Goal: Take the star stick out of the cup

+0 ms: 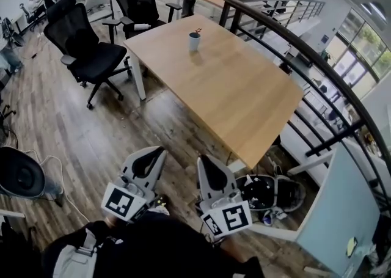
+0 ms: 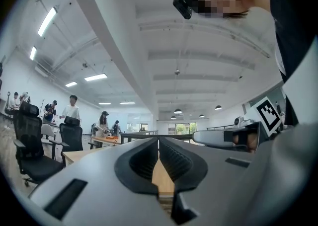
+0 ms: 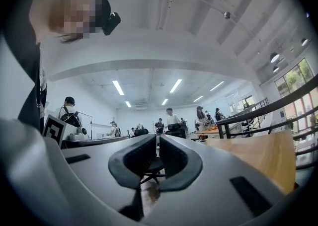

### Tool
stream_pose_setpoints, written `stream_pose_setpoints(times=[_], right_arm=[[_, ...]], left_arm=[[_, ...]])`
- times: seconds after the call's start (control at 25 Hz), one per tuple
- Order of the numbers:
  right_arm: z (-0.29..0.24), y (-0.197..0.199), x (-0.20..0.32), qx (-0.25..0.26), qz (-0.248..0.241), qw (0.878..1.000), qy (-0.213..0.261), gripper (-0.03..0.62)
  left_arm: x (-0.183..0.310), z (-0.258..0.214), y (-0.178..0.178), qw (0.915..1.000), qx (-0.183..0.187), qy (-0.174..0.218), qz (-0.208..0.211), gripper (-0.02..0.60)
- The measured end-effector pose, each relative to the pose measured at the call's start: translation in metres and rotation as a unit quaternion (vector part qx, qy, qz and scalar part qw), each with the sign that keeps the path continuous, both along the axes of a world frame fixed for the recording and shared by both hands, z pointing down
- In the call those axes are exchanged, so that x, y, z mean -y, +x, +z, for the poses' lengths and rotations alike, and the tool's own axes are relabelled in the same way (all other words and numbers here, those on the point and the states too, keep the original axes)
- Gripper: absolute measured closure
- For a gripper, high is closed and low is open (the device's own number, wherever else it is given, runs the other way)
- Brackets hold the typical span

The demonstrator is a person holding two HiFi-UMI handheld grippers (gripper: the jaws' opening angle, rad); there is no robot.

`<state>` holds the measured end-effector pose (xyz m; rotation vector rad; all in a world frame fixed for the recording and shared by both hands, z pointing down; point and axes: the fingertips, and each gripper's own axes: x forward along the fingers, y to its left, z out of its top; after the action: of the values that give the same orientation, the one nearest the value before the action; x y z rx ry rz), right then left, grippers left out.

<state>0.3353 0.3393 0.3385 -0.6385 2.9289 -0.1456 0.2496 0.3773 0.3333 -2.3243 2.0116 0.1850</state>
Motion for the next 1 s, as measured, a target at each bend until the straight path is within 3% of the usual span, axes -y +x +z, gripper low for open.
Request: stream_pose_setpoints(times=[0.48, 0.8, 1.0], right_arm=[[0.012, -0.118, 0.037, -0.008, 0.022, 0.999, -0.024, 0.572], [0.011, -0.153, 0.064, -0.027, 0.038, 0.999, -0.028, 0.572], [0.019, -0.184, 0.085, -0.038, 0.007, 0.999, -0.027, 0.572]], left_arm=[[0.031, 0.011, -0.134, 0.9995, -0.012, -0.027, -0.013, 0.56], [0.042, 0.02, -0.177, 0.9988, -0.036, -0.026, -0.019, 0.56], [0.051, 0.032, -0.2, 0.998, -0.033, -0.029, -0.045, 0.56]])
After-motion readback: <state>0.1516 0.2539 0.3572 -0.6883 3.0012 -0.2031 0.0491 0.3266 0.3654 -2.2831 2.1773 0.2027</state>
